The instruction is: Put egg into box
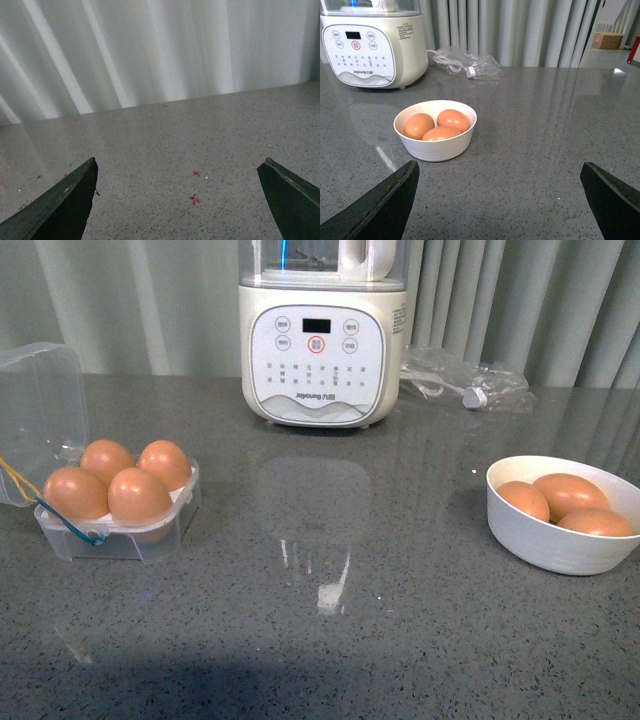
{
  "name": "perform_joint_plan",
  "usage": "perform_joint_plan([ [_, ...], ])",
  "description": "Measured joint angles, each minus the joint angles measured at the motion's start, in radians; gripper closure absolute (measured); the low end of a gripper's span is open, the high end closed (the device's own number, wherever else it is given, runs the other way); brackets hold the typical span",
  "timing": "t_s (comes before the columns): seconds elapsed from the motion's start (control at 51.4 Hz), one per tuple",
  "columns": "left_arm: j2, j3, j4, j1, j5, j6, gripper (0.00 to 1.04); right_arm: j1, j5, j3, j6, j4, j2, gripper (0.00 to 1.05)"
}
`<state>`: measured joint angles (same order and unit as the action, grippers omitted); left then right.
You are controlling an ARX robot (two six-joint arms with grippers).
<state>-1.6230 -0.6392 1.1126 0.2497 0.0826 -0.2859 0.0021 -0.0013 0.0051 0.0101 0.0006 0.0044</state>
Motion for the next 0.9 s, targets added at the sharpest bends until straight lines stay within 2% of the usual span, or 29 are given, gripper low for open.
perform_joint_plan([
  [0.195,0.064,0.025,-0.154,-0.074,0.133,-0.054,0.07,0.0,0.0,0.0,0.0,0.0,0.0,0.07],
  [0.351,0.161,0.066,-0.253,-0.129,0.253,0.011,0.07,0.0,0.0,0.0,0.0,0.0,0.0,0.07],
  [0.506,0.222,0.087,-0.298,-0.148,0.267,0.13,0.07,0.0,0.0,0.0,0.0,0.0,0.0,0.07],
  [0.584,0.24,0.081,-0.357,-0.127,0.23,0.193,0.07,0.0,0.0,0.0,0.0,0.0,0.0,0.07],
  [0.643,0.267,0.064,-0.462,-0.089,0.21,0.284,0.07,0.0,0.0,0.0,0.0,0.0,0.0,0.07],
  [0.779,0.397,0.061,-0.694,0.005,0.291,0.447,0.07,0.0,0.0,0.0,0.0,0.0,0.0,0.07],
  [0.896,0.475,0.063,-0.745,0.025,0.297,0.494,0.07,0.0,0.0,0.0,0.0,0.0,0.0,0.07],
])
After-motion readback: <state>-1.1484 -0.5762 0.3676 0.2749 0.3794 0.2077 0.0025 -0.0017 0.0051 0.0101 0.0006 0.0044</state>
